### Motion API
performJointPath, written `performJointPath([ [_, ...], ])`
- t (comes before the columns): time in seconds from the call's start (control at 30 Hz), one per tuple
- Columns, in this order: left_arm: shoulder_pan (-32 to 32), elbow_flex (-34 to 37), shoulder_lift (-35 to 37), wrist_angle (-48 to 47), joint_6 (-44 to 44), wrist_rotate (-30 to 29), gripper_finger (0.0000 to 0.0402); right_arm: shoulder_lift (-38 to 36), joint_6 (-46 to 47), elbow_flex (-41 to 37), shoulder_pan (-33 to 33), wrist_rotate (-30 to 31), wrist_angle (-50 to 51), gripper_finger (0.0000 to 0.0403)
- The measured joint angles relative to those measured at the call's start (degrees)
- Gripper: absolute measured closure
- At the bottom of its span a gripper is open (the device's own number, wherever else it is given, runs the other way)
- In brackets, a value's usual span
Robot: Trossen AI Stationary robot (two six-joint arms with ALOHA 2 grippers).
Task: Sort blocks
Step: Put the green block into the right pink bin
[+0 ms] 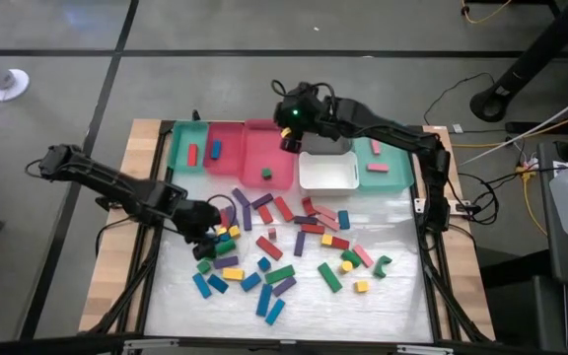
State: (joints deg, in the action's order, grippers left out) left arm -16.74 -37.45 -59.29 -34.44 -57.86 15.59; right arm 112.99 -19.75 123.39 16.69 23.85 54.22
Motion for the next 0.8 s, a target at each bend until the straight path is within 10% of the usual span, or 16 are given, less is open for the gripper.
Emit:
performJointPath([
  [0.8, -6.49, -0.04, -17.05, 5.12, 2.74, -21.49, 0.0194, 0.0, 8.97, -0.13, 14.55, -13.41, 19.75, 0.0192],
])
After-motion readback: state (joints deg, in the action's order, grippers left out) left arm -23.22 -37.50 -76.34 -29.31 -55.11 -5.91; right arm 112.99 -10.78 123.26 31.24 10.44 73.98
